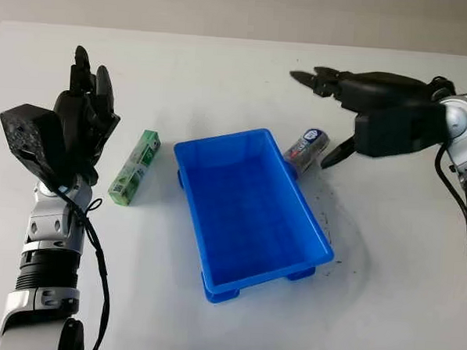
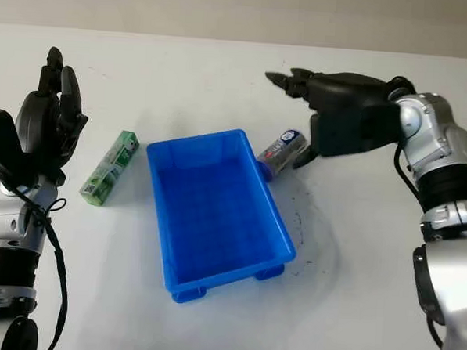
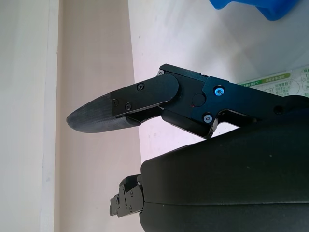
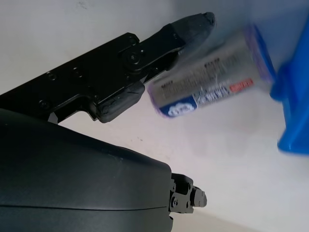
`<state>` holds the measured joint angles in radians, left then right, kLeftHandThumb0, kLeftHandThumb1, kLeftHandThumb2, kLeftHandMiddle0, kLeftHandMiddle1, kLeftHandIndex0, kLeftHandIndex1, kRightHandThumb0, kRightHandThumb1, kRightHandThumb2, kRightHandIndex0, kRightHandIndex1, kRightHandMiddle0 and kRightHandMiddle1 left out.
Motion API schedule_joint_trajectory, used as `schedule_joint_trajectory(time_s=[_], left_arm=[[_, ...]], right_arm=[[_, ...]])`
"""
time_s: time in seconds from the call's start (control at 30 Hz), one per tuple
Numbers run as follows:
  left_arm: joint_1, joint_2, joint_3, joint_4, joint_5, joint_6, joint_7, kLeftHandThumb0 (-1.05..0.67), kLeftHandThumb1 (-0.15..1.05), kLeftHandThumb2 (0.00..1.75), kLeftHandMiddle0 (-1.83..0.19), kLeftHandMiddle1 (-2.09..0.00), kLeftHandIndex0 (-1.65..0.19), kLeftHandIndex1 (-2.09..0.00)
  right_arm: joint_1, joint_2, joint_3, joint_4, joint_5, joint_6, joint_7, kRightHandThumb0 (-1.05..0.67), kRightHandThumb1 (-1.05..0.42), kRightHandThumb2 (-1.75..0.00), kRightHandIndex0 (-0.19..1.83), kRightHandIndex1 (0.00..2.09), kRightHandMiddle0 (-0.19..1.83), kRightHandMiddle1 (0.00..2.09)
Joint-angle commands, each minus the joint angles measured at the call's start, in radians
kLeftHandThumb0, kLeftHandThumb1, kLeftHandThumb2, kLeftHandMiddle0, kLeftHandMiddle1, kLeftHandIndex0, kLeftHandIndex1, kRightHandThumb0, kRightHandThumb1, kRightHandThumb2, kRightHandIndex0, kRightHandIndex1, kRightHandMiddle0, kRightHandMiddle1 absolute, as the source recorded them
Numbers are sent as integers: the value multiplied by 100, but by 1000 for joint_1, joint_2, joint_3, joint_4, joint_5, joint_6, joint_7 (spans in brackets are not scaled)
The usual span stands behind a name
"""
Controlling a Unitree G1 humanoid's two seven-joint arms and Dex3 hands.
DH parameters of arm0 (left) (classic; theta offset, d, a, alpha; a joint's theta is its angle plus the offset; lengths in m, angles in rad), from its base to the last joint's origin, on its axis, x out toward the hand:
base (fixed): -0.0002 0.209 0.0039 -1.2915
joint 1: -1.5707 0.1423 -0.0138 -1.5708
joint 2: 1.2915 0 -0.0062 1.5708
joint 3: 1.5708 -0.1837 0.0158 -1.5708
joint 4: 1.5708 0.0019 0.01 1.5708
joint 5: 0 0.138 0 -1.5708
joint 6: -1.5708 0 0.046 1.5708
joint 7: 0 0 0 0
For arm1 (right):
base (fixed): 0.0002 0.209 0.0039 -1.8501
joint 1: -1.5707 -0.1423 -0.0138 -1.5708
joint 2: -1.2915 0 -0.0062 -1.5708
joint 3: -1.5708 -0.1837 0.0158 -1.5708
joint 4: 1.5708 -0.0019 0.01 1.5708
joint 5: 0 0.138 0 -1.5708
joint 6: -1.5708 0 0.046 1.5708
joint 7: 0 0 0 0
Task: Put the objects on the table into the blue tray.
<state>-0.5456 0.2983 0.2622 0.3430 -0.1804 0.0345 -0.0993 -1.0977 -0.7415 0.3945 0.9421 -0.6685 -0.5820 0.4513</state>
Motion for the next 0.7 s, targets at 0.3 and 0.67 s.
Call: schedule_joint_trajectory(time_s=[0.3, 0.67], left_arm=[[-3, 11, 6, -11, 0, 2, -1, -81, 105, 69, 19, 0, 19, 0], [-2, 11, 4, -14, 4, 8, 6, -80, 105, 69, 19, 0, 19, 0]], right_arm=[[-8, 8, 60, 44, -54, -63, -90, -69, -79, -5, -5, 7, 1, 7], [-10, 42, 94, 121, -66, -104, -150, -59, -78, -5, -2, 7, 3, 6]])
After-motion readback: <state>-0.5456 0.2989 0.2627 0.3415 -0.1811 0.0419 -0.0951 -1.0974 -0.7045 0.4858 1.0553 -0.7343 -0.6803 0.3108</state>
